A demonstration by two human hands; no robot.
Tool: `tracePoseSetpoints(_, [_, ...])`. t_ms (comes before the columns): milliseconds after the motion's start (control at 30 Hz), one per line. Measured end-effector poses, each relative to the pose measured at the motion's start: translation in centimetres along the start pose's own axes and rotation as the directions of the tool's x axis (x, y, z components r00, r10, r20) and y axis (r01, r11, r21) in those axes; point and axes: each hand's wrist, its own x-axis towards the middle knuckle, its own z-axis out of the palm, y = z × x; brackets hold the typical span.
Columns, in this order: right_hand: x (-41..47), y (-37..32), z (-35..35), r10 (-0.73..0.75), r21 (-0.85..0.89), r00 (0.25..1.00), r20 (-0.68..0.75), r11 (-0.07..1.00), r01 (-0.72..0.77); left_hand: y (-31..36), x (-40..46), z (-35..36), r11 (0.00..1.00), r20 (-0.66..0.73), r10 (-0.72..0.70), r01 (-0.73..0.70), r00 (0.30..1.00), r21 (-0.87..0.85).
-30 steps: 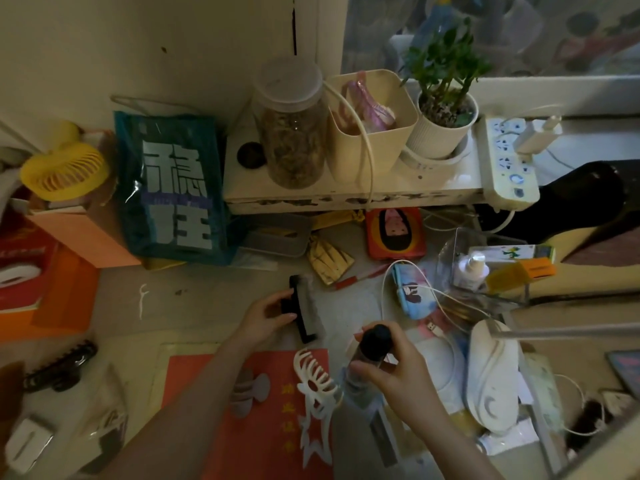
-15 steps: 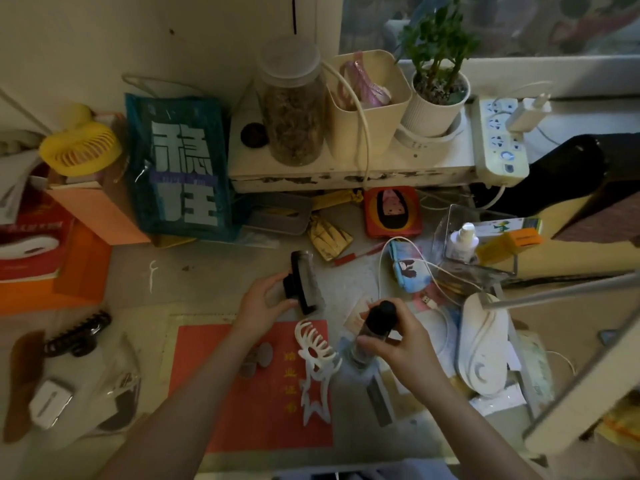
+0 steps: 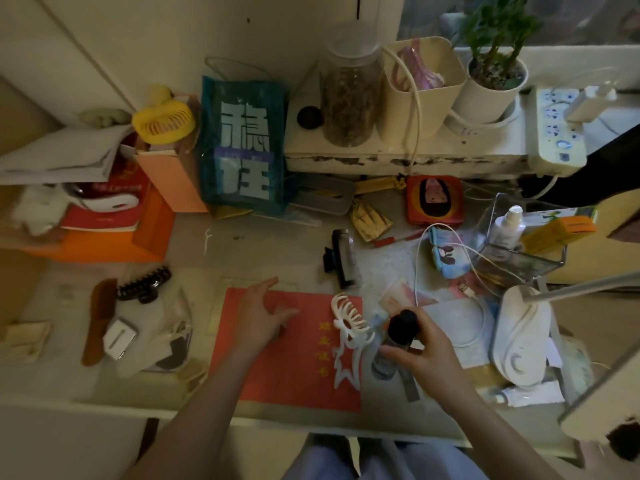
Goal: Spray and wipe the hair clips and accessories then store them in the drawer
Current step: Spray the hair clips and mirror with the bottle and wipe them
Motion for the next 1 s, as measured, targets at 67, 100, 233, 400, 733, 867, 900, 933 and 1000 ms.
tracePoseSetpoints(67, [-0.3,0.2,0.6,0.014,-0.019,0.999,0.029,1.0,-0.013,-1.3,-0.4,-0.4,0.998,0.047,-0.05,0.048,0.998,0.046])
tracePoseSetpoints(100, [-0.5,0.2,0.9,0.016,-0.029,0.999,0.037,0.999,-0.015,-2.0,-0.6,-0.5,0.995,0.071,-0.063,0.057,0.996,0.081])
tracePoseSetpoints(233, [-1.0,-0.3,2.2,0.019,-0.027,0.997,0.07,0.999,-0.017,-3.3,-1.6,-0.7,0.99,0.128,-0.064,0.046,0.99,0.136])
tracePoseSetpoints(400, [-1.4,-0.9,3.3,0.003,-0.073,0.996,0.091,0.997,0.004,-5.1,-1.9,-0.6,0.995,0.087,-0.063,0.056,0.994,0.08])
tracePoseSetpoints(733, [-2.3,-0.6,4.1,0.06,-0.093,0.996,0.069,0.994,-0.053,-5.2,-1.4,-0.6,0.998,0.062,-0.034,0.037,0.997,-0.057])
tracePoseSetpoints(867, [-2.7,-0.4,4.2,0.077,-0.089,0.995,0.065,0.993,-0.071,-5.6,-1.2,-0.4,0.996,0.069,-0.054,0.059,0.996,-0.072])
tracePoseSetpoints(900, [-2.8,-0.4,4.2,0.081,-0.093,0.995,0.064,0.993,-0.074,-5.7,-1.2,-0.3,0.995,0.068,-0.058,0.063,0.996,-0.073])
tracePoseSetpoints(933, [-2.9,-0.4,4.2,0.083,-0.094,0.995,0.062,0.993,-0.077,-5.6,-1.3,-0.3,0.995,0.069,-0.064,0.068,0.996,-0.071])
tracePoseSetpoints(1000, [-3.1,-0.5,4.3,0.087,-0.087,0.995,0.057,0.993,-0.082,-5.4,-1.5,-0.4,0.994,0.077,-0.067,0.073,0.995,-0.082])
